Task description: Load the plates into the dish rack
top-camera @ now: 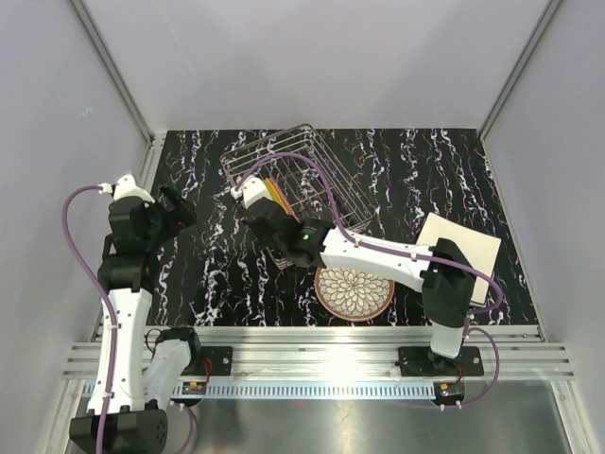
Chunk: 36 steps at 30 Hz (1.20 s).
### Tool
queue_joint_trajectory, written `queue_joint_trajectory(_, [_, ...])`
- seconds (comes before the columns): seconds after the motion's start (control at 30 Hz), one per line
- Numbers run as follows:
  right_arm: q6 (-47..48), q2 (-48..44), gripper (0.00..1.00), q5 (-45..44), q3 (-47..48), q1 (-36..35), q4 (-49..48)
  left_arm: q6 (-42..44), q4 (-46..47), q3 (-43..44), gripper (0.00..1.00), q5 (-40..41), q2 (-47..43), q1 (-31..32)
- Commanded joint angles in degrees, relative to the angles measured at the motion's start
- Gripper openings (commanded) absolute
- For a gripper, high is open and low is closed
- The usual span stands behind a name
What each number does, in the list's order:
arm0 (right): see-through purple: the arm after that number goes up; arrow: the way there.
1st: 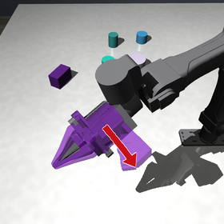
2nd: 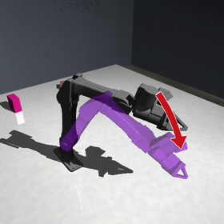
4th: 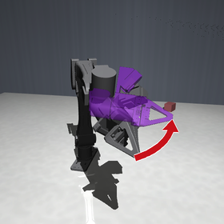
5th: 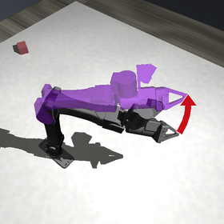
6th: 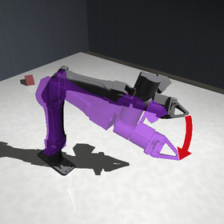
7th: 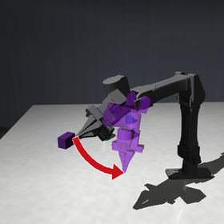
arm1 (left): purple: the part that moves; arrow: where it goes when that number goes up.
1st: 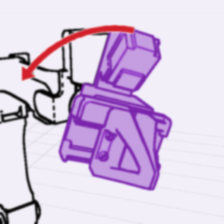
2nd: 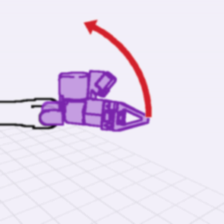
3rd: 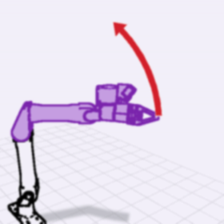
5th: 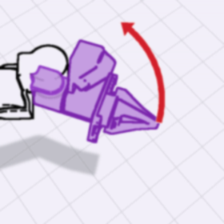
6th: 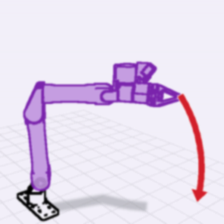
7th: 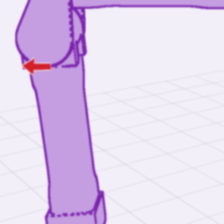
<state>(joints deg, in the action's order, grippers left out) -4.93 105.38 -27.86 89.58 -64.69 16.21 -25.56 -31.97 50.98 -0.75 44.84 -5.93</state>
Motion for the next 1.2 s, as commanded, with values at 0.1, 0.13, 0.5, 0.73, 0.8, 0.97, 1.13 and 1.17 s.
queue_joint_trajectory(0.1, [1.94,-7.30,0.00,4.48,6.57,-0.79,-14.54,-0.19,2.96,-0.36,0.99,-0.83,0.07,-0.13])
queue_joint_trajectory(0.13, [2.11,-7.30,0.00,4.39,6.75,-0.88,-14.54,-0.19,2.96,-0.27,0.99,-0.91,0.07,-0.13])
queue_joint_trajectory(0.5, [4.58,-10.72,0.00,5.18,-0.01,-0.97,-23.57,-0.28,3.05,-0.27,0.99,-1.18,0.42,-0.22])
queue_joint_trajectory(0.73, [6.95,-11.87,0.00,6.15,-1.25,-1.58,-26.23,-0.28,3.05,-0.18,0.99,-1.27,0.60,-0.31])
queue_joint_trajectory(0.8, [7.30,-11.78,0.00,5.97,-1.16,-1.50,-26.23,-0.28,3.14,-0.18,0.99,-1.36,0.69,-0.31])
queue_joint_trajectory(0.97, [7.83,-12.13,0.00,6.15,-0.81,-1.50,-26.49,-0.45,3.14,-0.09,0.99,-1.71,0.86,-0.39])
queue_joint_trajectory(1.13, [8.00,-12.31,0.00,6.06,-0.72,-1.58,-26.75,-0.54,3.14,-0.09,0.99,-1.79,1.13,-0.57])
queue_joint_trajectory(1.17, [8.18,-12.39,0.00,6.15,-0.55,-1.76,-26.84,-0.54,3.14,-0.09,0.99,-1.97,1.30,-0.57])
